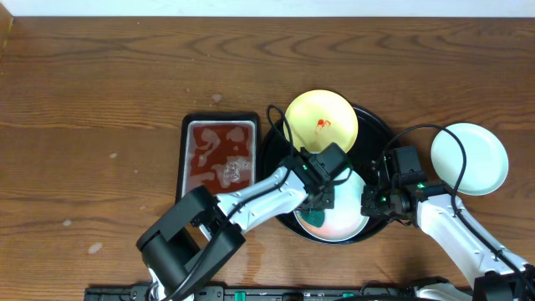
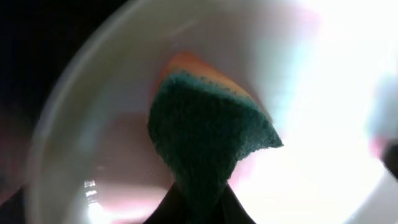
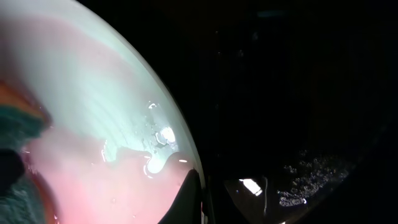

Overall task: Clean dirty plates on tray and stack at the side
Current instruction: 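Keep scrubbing the pale green plate while the right gripper holds its rim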

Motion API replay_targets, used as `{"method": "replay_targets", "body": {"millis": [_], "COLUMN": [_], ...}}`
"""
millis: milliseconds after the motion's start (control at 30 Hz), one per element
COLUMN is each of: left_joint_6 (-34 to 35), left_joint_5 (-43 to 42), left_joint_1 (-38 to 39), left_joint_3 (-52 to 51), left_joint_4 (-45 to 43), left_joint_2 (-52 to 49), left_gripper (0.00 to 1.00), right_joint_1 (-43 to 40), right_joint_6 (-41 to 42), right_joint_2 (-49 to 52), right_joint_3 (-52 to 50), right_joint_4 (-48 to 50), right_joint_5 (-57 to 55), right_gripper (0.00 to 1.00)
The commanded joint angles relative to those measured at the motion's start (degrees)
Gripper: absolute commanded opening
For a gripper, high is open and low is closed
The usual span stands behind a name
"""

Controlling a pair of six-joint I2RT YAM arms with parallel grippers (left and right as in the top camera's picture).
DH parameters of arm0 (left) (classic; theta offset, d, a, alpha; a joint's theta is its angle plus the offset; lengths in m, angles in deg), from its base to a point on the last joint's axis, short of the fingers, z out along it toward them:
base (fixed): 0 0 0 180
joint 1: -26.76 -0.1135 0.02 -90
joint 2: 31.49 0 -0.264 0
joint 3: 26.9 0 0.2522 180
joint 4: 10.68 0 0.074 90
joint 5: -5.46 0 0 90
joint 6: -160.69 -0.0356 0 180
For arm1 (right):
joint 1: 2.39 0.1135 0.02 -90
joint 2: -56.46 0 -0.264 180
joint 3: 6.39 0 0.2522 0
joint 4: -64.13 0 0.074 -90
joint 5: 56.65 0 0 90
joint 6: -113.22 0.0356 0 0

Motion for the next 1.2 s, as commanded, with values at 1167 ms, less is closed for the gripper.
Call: {"method": "replay_targets", "body": {"millis": [1167], "left_joint_6": [-11.8], "left_joint_5": [-6.3], "left_joint_1": [-11.2], "left_joint_3": [-2.2], "left_joint_4": [3.8], "left_joint_2": [-3.0], "left_gripper": [0.07], "right_joint_1": [1.0], "right_joint_6": [0.2], "right_joint_2": [0.1], "right_joint_3": [-0.7], "right_joint_4": [-0.4], "right_joint_5": [1.4], "right_gripper": [0.01]}}
